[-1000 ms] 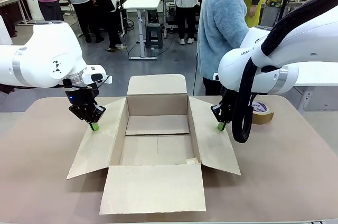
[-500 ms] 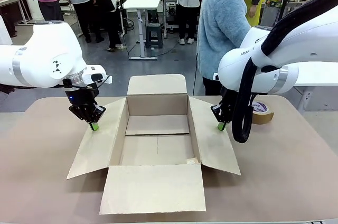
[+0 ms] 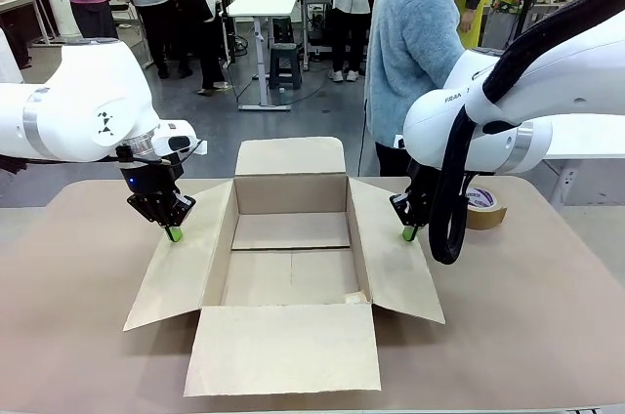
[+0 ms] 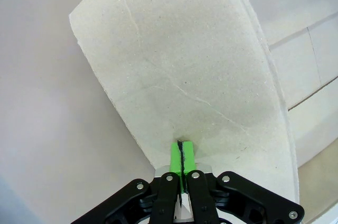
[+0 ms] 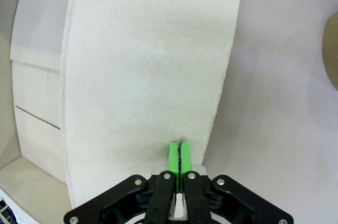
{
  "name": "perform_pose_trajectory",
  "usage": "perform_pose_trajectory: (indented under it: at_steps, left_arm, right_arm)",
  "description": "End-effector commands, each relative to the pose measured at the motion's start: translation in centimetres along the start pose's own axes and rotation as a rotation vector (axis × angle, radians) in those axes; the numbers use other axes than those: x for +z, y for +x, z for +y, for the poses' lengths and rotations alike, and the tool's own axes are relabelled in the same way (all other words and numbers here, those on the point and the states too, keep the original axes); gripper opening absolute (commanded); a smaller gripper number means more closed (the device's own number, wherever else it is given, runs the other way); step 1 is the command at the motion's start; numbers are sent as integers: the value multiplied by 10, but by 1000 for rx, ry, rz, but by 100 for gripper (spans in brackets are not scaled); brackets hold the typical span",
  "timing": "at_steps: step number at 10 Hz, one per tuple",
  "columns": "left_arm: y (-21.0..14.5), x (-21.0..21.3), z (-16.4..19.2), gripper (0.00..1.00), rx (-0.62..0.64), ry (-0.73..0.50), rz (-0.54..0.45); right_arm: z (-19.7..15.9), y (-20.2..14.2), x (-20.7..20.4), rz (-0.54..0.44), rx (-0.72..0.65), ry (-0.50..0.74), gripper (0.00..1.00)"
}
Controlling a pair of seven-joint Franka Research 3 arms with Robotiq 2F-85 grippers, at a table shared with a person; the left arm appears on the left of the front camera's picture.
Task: Wrap the clocks to prevent damage.
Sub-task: Once the human has placed the objects inside and stepped back, release both hands from the side flaps of the Package Box.
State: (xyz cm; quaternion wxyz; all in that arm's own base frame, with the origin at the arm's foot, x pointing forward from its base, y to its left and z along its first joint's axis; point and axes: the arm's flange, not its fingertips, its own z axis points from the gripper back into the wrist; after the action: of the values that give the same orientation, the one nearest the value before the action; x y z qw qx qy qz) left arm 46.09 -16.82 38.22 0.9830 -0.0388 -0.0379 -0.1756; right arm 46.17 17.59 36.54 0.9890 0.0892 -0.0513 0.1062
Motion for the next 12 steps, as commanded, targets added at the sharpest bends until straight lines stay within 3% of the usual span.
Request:
perform_pose_trajectory:
  at_steps: [1, 12]
  left_arm:
    - [0, 1, 2, 0, 0, 4, 7]
    - [0, 1, 2, 0, 0, 4, 7]
  right_arm:
    - [1, -1, 1, 0, -4, 0, 1]
    - [1, -1, 1, 0, -4, 0, 1]
